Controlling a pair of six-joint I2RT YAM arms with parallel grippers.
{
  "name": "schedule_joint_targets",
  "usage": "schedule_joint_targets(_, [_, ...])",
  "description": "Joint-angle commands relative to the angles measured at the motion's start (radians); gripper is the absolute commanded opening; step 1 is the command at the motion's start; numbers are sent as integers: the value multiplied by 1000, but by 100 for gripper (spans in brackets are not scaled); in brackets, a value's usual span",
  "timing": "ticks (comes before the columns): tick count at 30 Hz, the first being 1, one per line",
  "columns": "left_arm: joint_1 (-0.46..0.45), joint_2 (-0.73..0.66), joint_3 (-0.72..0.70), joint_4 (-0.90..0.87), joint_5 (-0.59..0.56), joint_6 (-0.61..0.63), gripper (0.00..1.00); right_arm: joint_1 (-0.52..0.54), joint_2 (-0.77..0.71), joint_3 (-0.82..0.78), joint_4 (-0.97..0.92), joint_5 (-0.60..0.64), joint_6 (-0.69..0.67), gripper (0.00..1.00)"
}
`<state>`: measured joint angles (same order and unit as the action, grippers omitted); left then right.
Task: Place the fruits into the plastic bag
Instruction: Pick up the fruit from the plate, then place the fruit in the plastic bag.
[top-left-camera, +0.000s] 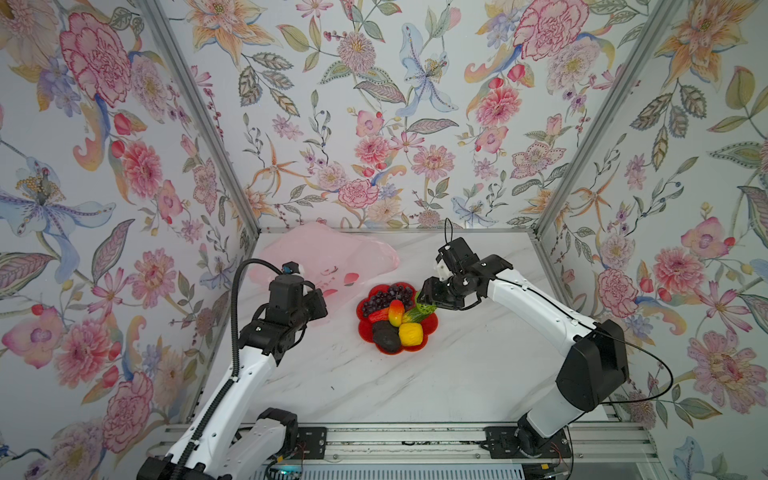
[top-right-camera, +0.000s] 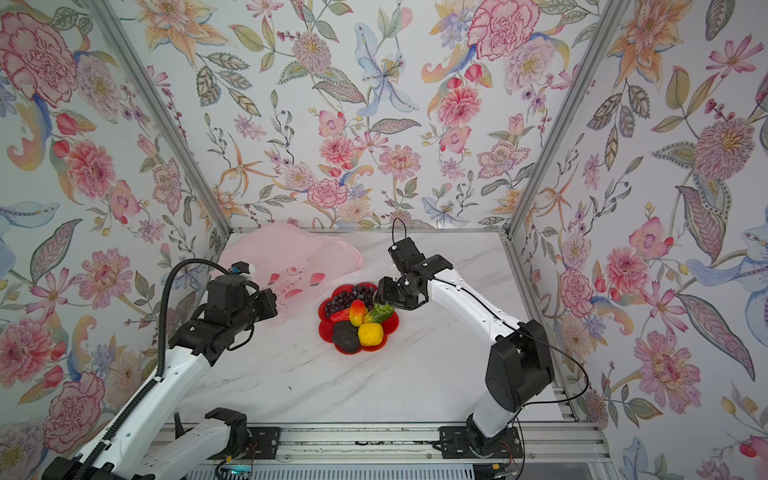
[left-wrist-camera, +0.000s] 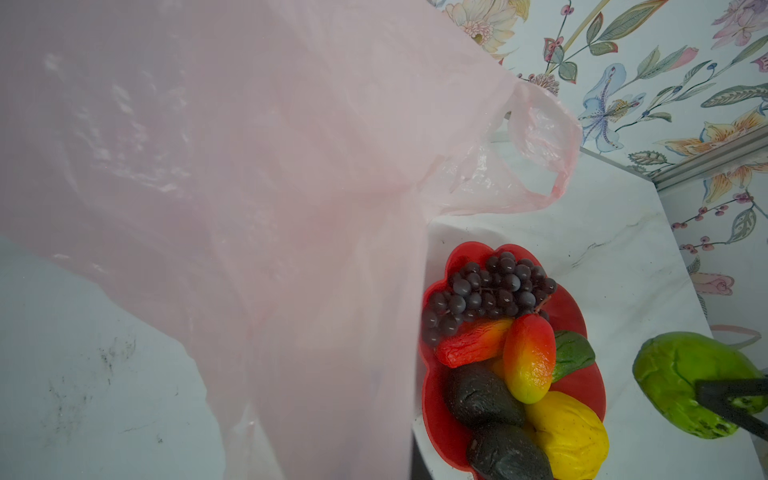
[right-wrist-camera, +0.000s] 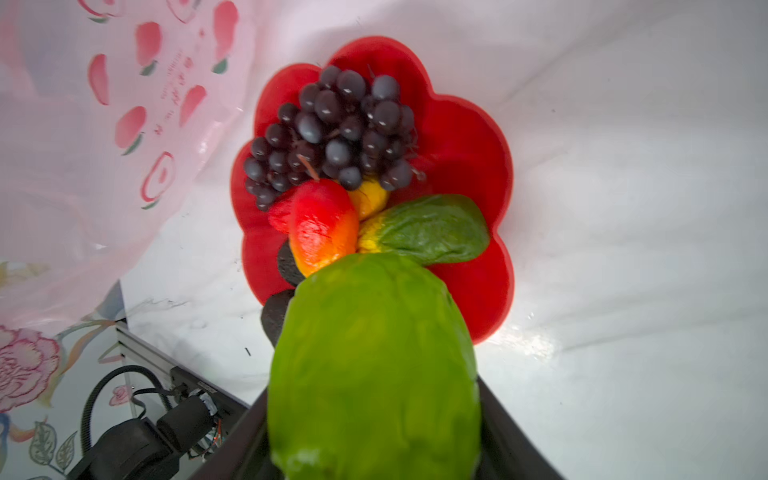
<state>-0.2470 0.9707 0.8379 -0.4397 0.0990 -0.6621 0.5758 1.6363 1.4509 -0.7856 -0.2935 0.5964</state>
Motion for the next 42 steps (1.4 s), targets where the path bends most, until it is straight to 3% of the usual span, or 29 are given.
schedule_joint_targets(1, [6,2,16,19,22,21,0,15,-15,32,118,-118,20,52])
schedule_joint_targets(7, [5,-2,21,29,39,11,0,65,82,77,301,-227,78,50])
schedule_joint_targets(17, [5,-1,22,59,96,-17,0,174,382,316,391,-307,112,50])
schedule_joint_targets(23, [4,8,16,83,136,-34,0,184,524,384,555,-368,223,49])
schedule_joint_targets(42, [-48,52,-17,234,253,-94,0,185,761,518,823,-355,455,49])
